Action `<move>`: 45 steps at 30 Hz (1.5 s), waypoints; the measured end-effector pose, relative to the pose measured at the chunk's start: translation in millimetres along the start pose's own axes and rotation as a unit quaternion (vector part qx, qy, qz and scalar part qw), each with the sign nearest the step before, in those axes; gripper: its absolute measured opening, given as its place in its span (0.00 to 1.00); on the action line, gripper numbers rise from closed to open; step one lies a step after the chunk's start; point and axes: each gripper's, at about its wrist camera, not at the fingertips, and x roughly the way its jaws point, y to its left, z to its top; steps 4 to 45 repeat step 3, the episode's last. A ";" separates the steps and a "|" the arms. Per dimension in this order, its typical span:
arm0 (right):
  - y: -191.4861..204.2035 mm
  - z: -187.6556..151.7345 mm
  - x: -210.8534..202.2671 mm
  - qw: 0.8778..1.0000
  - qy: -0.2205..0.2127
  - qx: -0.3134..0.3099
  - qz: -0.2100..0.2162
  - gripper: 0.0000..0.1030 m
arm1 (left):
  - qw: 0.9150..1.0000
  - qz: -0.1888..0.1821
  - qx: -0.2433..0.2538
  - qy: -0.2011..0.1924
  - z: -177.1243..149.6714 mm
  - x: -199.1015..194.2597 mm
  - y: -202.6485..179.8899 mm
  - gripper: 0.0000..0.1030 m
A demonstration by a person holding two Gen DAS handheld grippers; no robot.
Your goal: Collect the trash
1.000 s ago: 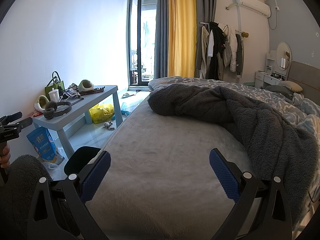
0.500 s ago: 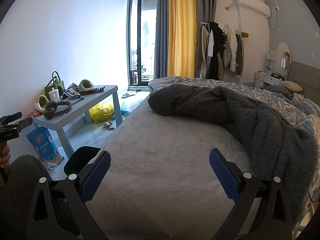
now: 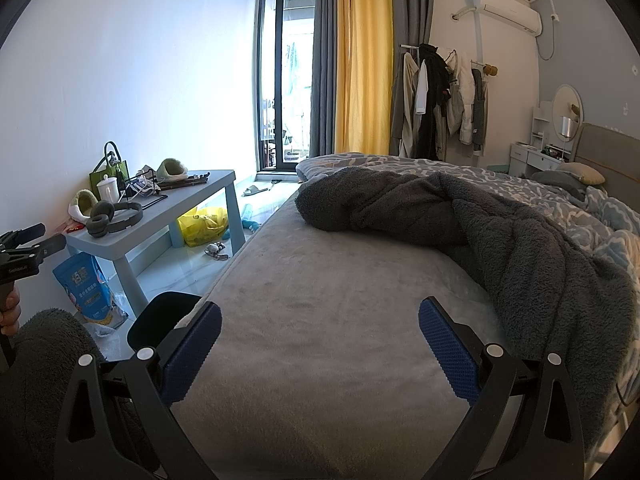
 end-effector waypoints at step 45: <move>0.1 0.1 0.2 1.000 0.000 0.000 0.000 0.97 | 1.000 0.000 0.000 0.000 -0.5 0.4 -1.4 0.97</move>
